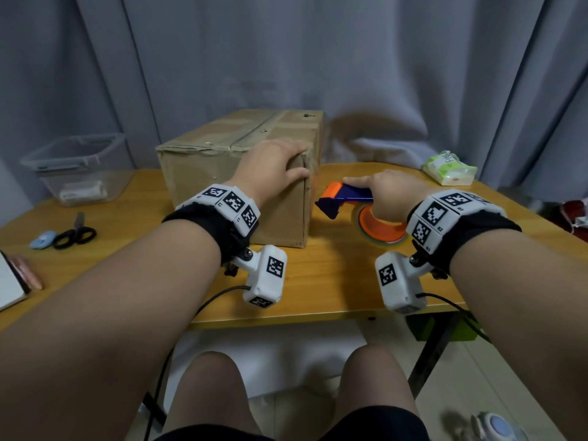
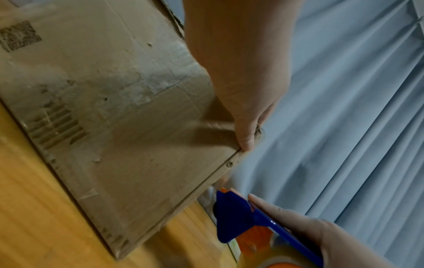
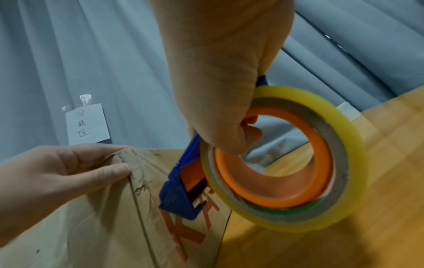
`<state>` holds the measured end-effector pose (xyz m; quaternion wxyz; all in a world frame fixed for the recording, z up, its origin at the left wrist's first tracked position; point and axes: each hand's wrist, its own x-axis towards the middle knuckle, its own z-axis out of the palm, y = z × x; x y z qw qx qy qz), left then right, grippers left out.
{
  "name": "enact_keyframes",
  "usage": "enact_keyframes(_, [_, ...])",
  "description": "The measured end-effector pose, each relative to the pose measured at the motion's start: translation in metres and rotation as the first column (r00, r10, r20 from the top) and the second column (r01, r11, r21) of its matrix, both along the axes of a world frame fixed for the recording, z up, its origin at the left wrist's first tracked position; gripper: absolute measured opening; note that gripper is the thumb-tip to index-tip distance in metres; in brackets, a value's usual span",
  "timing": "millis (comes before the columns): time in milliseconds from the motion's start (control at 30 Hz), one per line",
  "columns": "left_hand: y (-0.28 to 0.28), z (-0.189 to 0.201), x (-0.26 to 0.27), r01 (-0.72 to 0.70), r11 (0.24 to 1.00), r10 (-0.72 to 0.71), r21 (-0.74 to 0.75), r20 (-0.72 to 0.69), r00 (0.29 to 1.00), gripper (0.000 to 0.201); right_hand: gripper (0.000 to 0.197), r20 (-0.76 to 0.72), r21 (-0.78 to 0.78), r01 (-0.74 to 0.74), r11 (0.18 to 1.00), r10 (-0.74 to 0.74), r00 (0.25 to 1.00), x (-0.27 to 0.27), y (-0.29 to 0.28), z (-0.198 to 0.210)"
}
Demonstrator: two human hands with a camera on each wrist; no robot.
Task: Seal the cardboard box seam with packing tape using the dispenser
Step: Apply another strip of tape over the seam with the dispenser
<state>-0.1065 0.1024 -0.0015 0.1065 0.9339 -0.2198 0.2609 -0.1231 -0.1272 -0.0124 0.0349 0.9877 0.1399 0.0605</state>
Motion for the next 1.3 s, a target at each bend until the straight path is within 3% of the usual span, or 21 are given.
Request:
enact_keyframes(567, [-0.002,-0.001,-0.001,0.002,1.000,-0.002,0.005,0.017,1.000,0.051,0.084,0.084,0.088,-0.004,0.996,-0.004,0.996,-0.010,-0.045,-0.035])
enact_keyframes(967, [-0.002,-0.001,-0.002,0.003,1.000,-0.002,-0.010,0.026,1.000,0.050,0.063,0.212,-0.297,0.009,0.955,0.056,0.976,-0.018,-0.015,0.011])
enact_keyframes(1067, [-0.001,0.000,-0.003,-0.007,1.000,0.008,-0.010,0.019,1.000,0.050,0.054,0.204,-0.296,0.084,0.951,-0.023,0.979,-0.010,0.007,0.017])
enact_keyframes(1167, [-0.002,0.000,-0.002,-0.006,1.000,0.006,-0.001,0.022,1.000,0.051,0.038,0.189,-0.390,0.242,0.889,-0.179,0.965,-0.002,0.012,0.018])
enact_keyframes(1233, [-0.001,-0.002,0.000,-0.005,1.000,0.005,-0.015,0.029,1.000,0.051,0.038,0.216,-0.278,0.264,0.923,-0.208,0.954,-0.002,0.000,0.013])
enact_keyframes(1300, [0.000,-0.004,0.001,-0.002,1.000,0.003,-0.024,0.042,0.999,0.051,0.057,0.186,-0.033,0.248,0.968,-0.237,0.953,-0.001,-0.010,0.009])
